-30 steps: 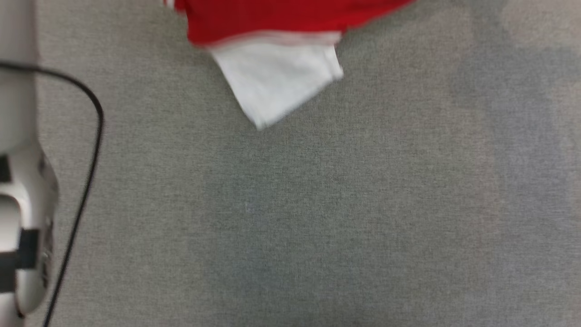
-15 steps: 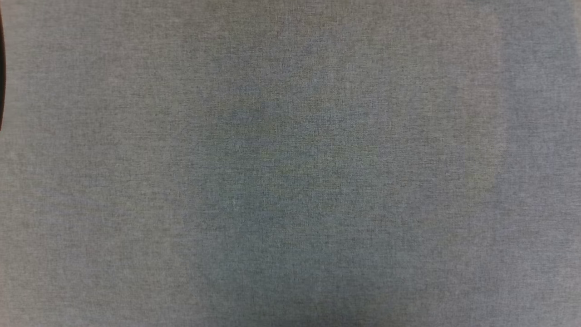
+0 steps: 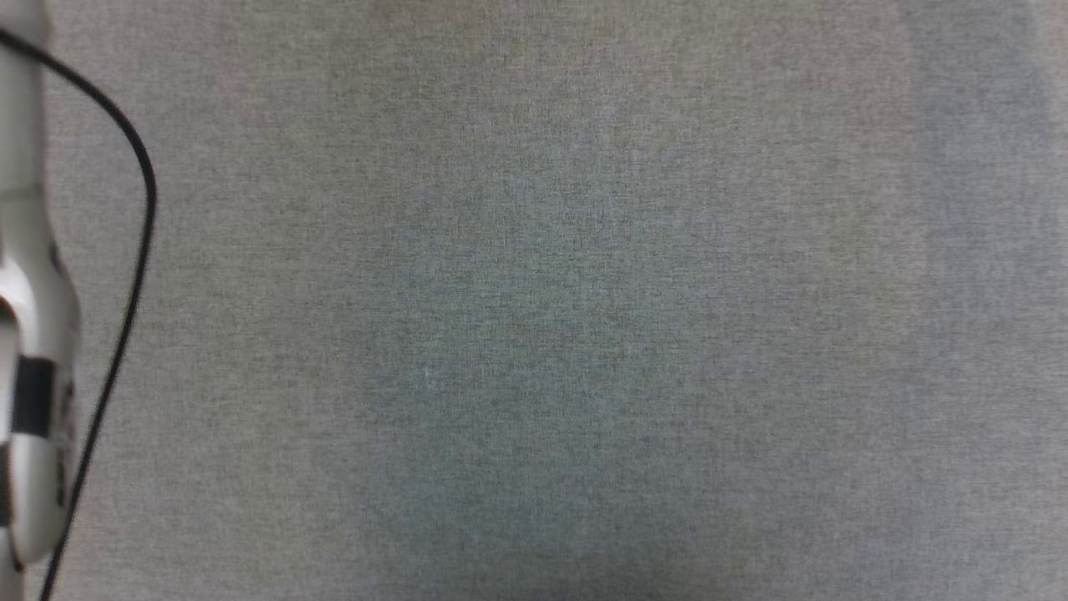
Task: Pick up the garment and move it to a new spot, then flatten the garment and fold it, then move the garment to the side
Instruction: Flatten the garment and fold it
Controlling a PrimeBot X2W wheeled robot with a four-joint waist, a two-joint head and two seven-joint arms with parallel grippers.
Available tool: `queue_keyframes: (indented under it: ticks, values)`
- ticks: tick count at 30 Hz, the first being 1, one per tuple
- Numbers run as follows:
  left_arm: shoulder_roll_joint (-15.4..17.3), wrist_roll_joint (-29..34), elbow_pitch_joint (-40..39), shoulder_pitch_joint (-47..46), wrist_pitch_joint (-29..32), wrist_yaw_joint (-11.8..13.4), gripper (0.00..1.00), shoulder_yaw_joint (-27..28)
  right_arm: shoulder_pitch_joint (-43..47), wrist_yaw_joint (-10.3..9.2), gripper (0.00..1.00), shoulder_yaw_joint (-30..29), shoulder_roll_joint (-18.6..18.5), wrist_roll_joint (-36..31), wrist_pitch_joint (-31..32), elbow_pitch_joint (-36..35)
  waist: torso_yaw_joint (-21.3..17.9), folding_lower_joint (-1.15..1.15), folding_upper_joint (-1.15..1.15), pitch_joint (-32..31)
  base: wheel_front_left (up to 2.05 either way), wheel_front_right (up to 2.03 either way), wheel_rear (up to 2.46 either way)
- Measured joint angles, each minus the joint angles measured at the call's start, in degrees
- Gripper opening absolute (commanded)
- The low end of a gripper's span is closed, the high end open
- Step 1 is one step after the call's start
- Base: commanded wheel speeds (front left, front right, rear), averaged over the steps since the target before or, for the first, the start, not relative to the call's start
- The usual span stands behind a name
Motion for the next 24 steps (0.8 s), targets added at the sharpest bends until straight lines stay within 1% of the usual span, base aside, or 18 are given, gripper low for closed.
queue_keyframes:
  ticks: [2, 3, 9, 13, 16, 19, 24]
  values:
    - [0.3, -0.5, -2.7, 5.0, 0.0, 0.0, 0.0, 0.6, 3.8, 0.0, 0.0, 1.8, -0.4, 2.0, -0.9, -0.6, 0.0, 0.0, 0.0, -1.0, 0.0, 0.0, 0.0]
    - [1.2, -0.8, -7.5, 14.0, 0.0, 0.0, 0.0, 1.4, 10.3, 0.0, 0.0, 4.8, -1.3, 4.9, -2.5, -2.0, -0.1, 0.0, 0.0, -2.9, 0.0, 0.0, 0.0]
    - [1.7, -1.1, -15.2, 31.4, 0.0, 0.1, 0.0, 2.5, 22.1, 0.0, 0.0, 9.3, -3.5, 9.8, -5.1, -5.9, -0.2, -0.01, 0.0, -7.3, 0.0, 0.0, 0.0]
    - [1.8, -1.2, -19.7, 42.5, 0.0, 0.4, 0.0, 2.7, 30.4, 0.01, 0.0, 12.7, -6.2, 12.0, -5.6, -9.5, -0.1, -0.01, 0.0, -10.7, 0.0, 0.0, 0.0]
    - [2.0, -1.2, -22.7, 50.1, 0.0, 0.8, 0.0, 2.3, 36.3, 0.0, 0.0, 14.6, -8.2, 13.2, -5.7, -12.2, 0.1, -0.01, 0.0, -13.2, 0.0, 0.0, 0.0]
    - [2.5, -1.2, -25.6, 57.9, 0.0, 1.7, 0.0, 2.0, 42.1, 0.0, 0.0, 16.0, -10.0, 14.1, -5.6, -14.7, 0.1, -0.01, 0.0, -15.7, 0.0, 0.0, 0.0]
    - [3.7, -2.7, -30.3, 71.4, 0.6, 3.2, 0.0, 1.4, 51.7, 0.0, 0.0, 16.5, -12.6, 15.7, -5.5, -17.6, 0.2, -0.01, 0.0, -20.2, 0.0, 0.0, 0.0]
